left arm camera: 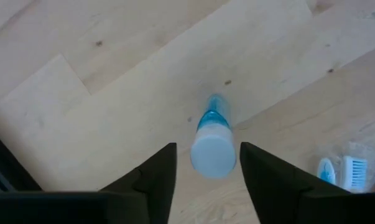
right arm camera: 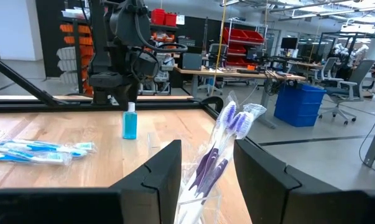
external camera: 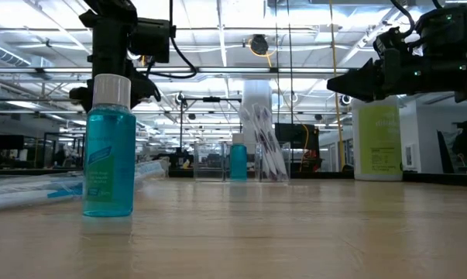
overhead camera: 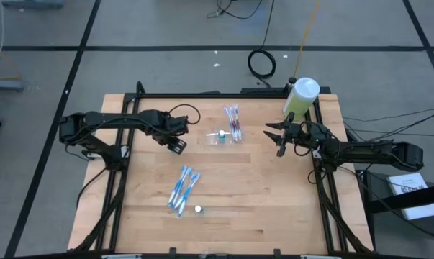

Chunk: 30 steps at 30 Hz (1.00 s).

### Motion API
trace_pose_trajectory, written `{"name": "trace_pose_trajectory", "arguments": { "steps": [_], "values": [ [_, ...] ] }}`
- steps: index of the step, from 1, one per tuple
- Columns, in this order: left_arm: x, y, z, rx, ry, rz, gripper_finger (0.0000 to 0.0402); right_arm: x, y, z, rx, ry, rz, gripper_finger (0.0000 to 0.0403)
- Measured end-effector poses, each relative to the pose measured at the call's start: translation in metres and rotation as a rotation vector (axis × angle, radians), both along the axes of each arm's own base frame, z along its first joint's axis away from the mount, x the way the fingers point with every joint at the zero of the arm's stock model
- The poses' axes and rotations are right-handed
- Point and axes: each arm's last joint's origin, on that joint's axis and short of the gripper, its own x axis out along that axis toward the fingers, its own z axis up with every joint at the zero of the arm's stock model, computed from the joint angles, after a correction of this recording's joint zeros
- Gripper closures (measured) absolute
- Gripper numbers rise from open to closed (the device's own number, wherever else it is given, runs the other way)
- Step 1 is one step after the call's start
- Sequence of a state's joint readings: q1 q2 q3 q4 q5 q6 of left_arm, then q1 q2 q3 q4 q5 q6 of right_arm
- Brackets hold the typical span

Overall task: Pick & Place toothbrushing station
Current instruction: Put the top blue mouthwash into the transparent organizer

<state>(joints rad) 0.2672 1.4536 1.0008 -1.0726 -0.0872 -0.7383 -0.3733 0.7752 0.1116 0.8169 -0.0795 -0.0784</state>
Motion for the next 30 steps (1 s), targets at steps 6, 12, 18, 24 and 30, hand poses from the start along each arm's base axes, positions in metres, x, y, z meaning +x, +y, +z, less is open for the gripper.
{"name": "trace_pose_trajectory", "arguments": {
  "steps": [6,12,18,24,30],
  "values": [
    [0.0,0.0,0.0,0.001,0.0,-0.002,0.0269,0.0,0.0,0.0,0.0,0.0,0.0,0.0261],
    [0.001,0.001,0.0,0.021,-0.004,-0.017,0.0285,0.0,0.0,0.0,0.0,0.0,0.0,0.0261],
    [0.003,0.001,0.0,0.03,-0.016,-0.085,0.0291,0.0,0.0,0.0,0.006,-0.002,0.001,0.0261],
    [0.004,0.003,0.008,0.04,-0.04,-0.115,0.0304,0.0,0.0,0.0,0.006,-0.002,0.001,0.0261],
    [0.016,0.006,0.042,0.105,-0.145,-0.187,0.0306,0.0,0.0,0.0,0.006,-0.003,0.001,0.0261]
  ]
}}
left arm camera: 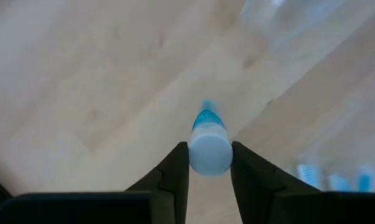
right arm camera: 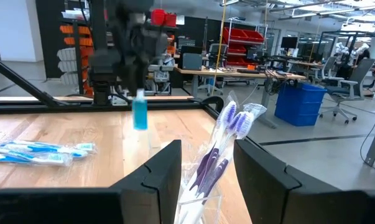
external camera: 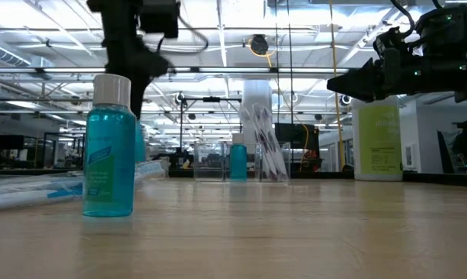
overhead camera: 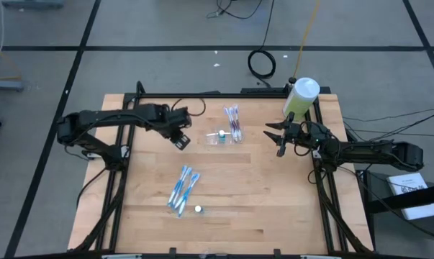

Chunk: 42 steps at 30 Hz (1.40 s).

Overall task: Pick & Place toothbrushing station
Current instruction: Put the top blue mouthwash into the transparent organizer

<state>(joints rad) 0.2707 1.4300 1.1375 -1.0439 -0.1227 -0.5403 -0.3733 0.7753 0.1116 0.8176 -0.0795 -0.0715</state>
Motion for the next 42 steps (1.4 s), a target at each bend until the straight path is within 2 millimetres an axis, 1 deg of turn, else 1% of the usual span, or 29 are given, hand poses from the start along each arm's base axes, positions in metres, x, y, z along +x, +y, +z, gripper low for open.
{"name": "trace_pose_trajectory", "arguments": {
  "steps": [3,7,9,12,15,18,22,26,29,32,36,42],
  "values": [
    [0.008,0.003,0.025,0.067,-0.066,-0.054,0.0306,0.0,0.0,0.0,0.0,0.0,0.0,0.0261],
    [0.017,0.007,0.066,0.185,-0.162,-0.151,0.0306,0.0,0.0,0.0,0.0,0.0,0.0,0.0261],
    [0.022,0.009,0.082,0.234,-0.193,-0.179,0.0306,0.0,0.0,0.0,0.0,0.0,0.0,0.0261],
    [0.032,0.014,0.101,0.286,-0.224,-0.223,0.0306,0.0,0.0,0.0,-0.001,-0.002,0.0,0.0261],
    [0.049,0.02,0.111,0.326,-0.212,-0.314,0.0306,0.0,0.0,0.002,-0.007,-0.017,0.0,0.0261],
    [0.07,0.028,0.112,0.324,-0.156,-0.427,0.0306,0.0,0.0,0.003,-0.011,-0.027,0.0,0.0261],
    [0.096,0.039,0.104,0.274,-0.066,-0.563,0.0306,0.0,0.0,0.003,-0.011,-0.028,0.0,0.0261],
    [0.119,0.053,0.097,0.192,-0.09,-0.643,0.0306,0.0,0.0,0.003,-0.011,-0.027,0.0,0.0261],
    [0.128,0.061,0.094,0.197,-0.094,-0.681,0.0306,0.0,0.0,0.002,-0.01,-0.024,0.001,0.0261],
    [0.135,0.066,0.087,0.196,-0.075,-0.736,0.0306,0.0,0.0,0.002,-0.009,-0.021,0.003,0.0261],
    [0.142,0.068,0.074,0.169,-0.065,-0.814,0.0306,0.0,0.0,0.002,-0.01,-0.02,0.003,0.0261],
    [0.156,0.073,0.047,0.149,0.002,-0.871,0.0306,0.0,0.001,0.001,0.004,-0.008,0.011,0.0261]
  ]
}}
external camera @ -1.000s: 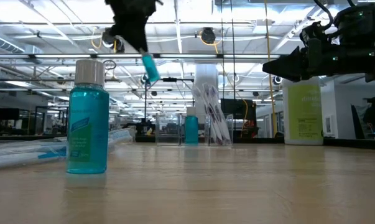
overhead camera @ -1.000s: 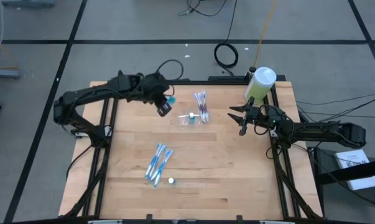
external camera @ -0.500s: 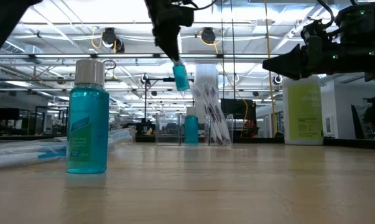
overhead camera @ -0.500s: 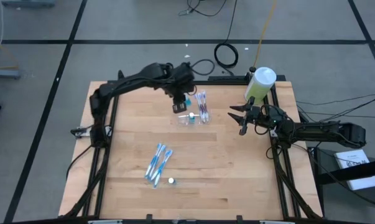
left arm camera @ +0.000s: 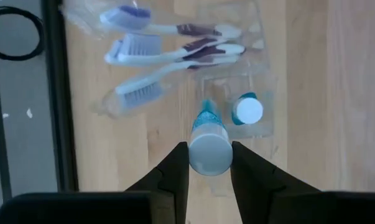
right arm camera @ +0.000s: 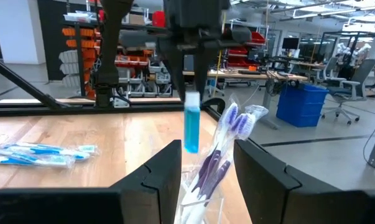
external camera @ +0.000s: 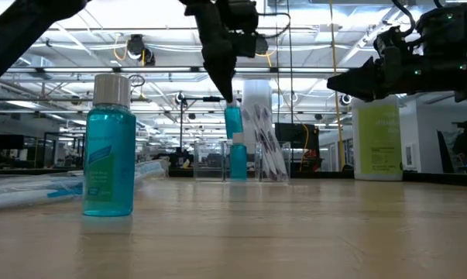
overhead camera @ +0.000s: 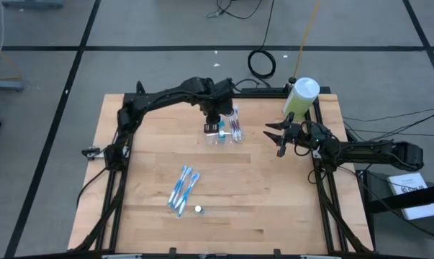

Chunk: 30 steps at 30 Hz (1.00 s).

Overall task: Pick & Place toothbrushing station
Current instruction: Put the top blue mouthwash into the transparent organizer

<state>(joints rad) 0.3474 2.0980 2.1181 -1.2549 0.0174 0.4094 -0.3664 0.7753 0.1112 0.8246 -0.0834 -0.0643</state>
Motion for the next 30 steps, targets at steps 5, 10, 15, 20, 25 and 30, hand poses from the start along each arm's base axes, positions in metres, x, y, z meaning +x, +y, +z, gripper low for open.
{"name": "trace_pose_trajectory", "arguments": {
  "steps": [5,10,15,20,25,30],
  "values": [
    [0.0032,0.0008,-0.0062,0.001,0.008,-0.039,0.0306,0.0006,0.0016,0.0001,0.0,-0.001,0.011,0.0261],
    [0.0037,-0.0003,-0.0056,0.007,0.0,-0.053,0.0306,0.001,0.003,0.0001,0.01,-0.004,0.022,0.0261],
    [0.0036,-0.0015,-0.0049,-0.041,-0.02,-0.073,0.0306,0.0011,0.003,-0.0005,0.027,-0.003,0.024,0.0261],
    [0.0044,-0.0036,-0.0047,-0.082,-0.037,-0.101,0.0306,0.0011,0.003,-0.0007,0.028,-0.001,0.024,0.0261],
    [0.0046,-0.0031,-0.0045,-0.078,-0.04,-0.098,0.0307,0.0011,0.003,-0.0007,0.028,-0.001,0.024,0.0261],
    [0.0048,-0.0032,-0.0045,-0.076,-0.042,-0.105,0.0307,0.0011,0.003,-0.0007,0.028,-0.001,0.024,0.0261]
  ]
}}
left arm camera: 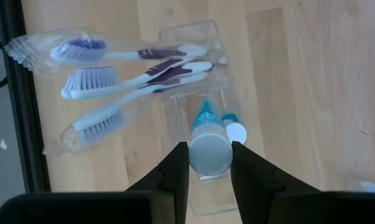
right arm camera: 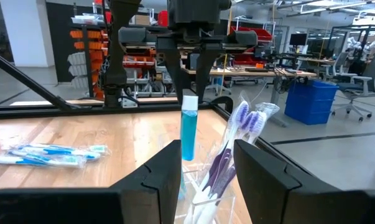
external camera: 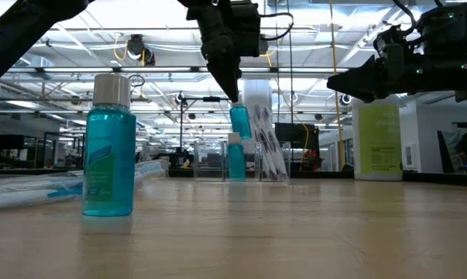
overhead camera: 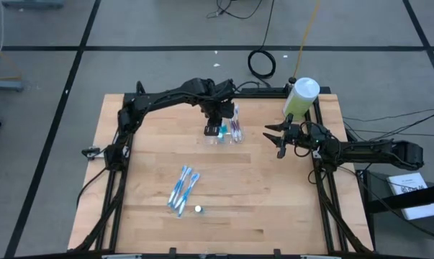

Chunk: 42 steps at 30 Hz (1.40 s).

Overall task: Pick & Place toothbrushing station
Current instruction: Put the top blue mouthwash into the transparent organizer

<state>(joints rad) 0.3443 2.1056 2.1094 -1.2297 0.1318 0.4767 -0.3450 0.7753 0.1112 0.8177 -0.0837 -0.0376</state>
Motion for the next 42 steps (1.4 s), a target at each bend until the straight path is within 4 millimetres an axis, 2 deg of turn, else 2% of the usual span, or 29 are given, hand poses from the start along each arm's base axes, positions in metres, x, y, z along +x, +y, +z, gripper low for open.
{"name": "trace_pose_trajectory", "arguments": {
  "steps": [5,21,42],
  "values": [
    [0.003,0.002,-0.007,-0.005,0.015,0.0,0.0307,0.0,0.0,0.0,0.001,0.002,0.0,0.0261],
    [0.024,0.009,-0.062,-0.031,0.125,-0.04,0.0307,0.0,0.0,-0.001,0.003,0.007,0.0,0.0261],
    [0.026,0.012,-0.064,0.051,0.138,-0.009,0.0307,0.0,0.0,-0.001,0.003,0.007,0.0,0.0261]
  ]
}}
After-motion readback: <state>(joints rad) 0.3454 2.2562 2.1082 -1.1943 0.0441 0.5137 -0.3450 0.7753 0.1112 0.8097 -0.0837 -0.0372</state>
